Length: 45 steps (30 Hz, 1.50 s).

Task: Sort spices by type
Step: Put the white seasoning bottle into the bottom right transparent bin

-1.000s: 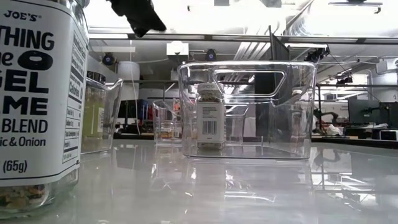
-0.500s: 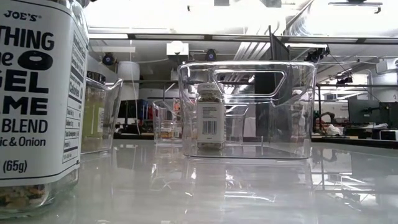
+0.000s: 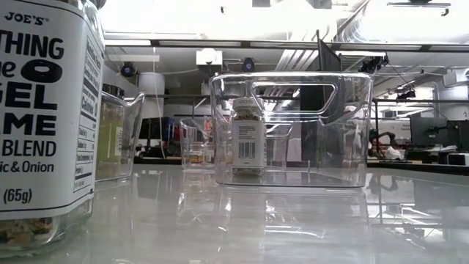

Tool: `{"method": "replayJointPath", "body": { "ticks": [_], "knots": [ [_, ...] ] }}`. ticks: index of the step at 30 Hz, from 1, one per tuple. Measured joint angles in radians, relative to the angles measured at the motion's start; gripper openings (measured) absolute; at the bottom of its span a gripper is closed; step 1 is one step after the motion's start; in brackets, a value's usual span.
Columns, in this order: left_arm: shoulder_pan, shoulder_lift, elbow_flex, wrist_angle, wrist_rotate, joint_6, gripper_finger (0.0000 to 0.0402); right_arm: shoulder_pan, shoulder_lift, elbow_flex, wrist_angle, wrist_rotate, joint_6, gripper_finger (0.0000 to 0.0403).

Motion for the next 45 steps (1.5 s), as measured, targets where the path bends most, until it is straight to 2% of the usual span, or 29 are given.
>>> {"method": "replayJointPath", "body": {
  "ticks": [5, 10, 22, 45],
  "knots": [
    [0.007, -0.001, 0.000, -0.019, -0.060, -0.001, 0.0000, -0.004, 0.113, 0.071, -0.071, -0.037, -0.109, 0.0310],
    [0.007, -0.001, 0.000, -0.018, -0.093, -0.001, 0.0000, -0.006, 0.166, 0.088, -0.085, -0.015, -0.145, 0.0310],
    [0.007, 0.000, 0.000, -0.019, -0.103, 0.025, 0.0000, -0.006, 0.167, 0.011, -0.101, 0.011, -0.146, 0.0310],
    [0.007, 0.000, 0.000, -0.022, -0.115, 0.036, 0.0000, -0.011, 0.165, -0.175, 0.096, -0.007, -0.143, 0.0309]
  ]
}}
